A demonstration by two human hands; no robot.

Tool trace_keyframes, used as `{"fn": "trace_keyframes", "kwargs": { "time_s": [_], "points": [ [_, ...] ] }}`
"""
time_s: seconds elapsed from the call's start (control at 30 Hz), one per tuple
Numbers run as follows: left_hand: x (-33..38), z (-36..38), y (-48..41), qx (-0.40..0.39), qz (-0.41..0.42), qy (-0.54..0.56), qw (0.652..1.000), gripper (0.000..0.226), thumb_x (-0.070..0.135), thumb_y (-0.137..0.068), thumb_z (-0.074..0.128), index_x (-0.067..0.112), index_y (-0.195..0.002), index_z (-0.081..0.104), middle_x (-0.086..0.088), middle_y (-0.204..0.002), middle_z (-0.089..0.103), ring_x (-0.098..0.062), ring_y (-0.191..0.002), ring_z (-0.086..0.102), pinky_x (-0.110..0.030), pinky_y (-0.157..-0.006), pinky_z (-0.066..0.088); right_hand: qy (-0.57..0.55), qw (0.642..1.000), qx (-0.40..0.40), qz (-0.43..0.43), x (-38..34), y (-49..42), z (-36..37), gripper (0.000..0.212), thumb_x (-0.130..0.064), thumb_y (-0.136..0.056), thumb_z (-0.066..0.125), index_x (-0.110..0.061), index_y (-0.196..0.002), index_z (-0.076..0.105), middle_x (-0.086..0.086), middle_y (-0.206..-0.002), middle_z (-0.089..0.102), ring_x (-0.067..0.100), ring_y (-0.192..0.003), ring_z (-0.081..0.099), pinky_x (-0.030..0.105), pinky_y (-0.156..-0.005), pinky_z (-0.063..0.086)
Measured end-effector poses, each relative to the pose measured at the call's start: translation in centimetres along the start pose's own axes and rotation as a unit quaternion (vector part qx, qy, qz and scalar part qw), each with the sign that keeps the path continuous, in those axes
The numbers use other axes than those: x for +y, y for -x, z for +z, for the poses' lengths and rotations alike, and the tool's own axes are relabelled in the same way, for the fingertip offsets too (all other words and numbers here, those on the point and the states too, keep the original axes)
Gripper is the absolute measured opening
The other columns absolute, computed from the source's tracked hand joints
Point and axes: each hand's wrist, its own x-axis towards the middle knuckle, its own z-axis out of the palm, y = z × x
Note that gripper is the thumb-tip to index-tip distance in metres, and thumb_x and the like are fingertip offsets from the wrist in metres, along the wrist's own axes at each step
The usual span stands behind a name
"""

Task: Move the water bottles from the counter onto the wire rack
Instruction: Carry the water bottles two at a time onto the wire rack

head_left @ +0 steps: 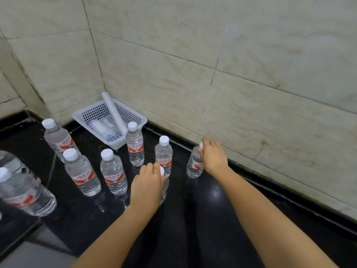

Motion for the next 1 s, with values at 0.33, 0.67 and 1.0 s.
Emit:
{"fn": "trace_keyframes", "kwargs": {
  "time_s": [0.33,0.67,1.0],
  "points": [
    [1.1,-0.9,2.5,-0.020,-0.037,0.223,0.974,0.018,0.026,-0.081,0.066,0.009,-0.082,0.064,-0.002,-0.077,0.054,-0.023,-0.079,0.053,-0.036,-0.064,0.049,-0.186,0.977,0.016,0.106,2.4,9.9,0.1,0.031,-0.030,-0.089,0.061,-0.011,-0.114,0.059,0.015,-0.110,0.062,0.031,-0.100,0.058,0.038,-0.078,0.047],
    [10.1,-4.6,8.8,-0.088,0.004,0.338,0.937,0.021,0.023,-0.075,0.075,0.017,-0.094,0.072,-0.006,-0.081,0.062,-0.022,-0.080,0.060,-0.042,-0.076,0.052,-0.240,0.958,-0.058,0.144,10.6,22.9,-6.1,0.018,-0.028,-0.077,0.071,-0.016,-0.091,0.067,-0.002,-0.087,0.067,0.015,-0.080,0.061,0.027,-0.062,0.049],
    [27.7,-9.7,21.3,-0.080,0.078,0.469,0.876,0.034,0.022,-0.067,0.083,0.027,-0.099,0.073,0.010,-0.085,0.069,-0.003,-0.066,0.057,-0.013,-0.064,0.042,-0.248,0.956,0.047,0.146,22.7,41.7,-16.3,0.009,-0.026,-0.076,0.073,-0.020,-0.082,0.069,-0.011,-0.066,0.057,0.002,-0.059,0.049,0.016,-0.052,0.036]
  ]
}}
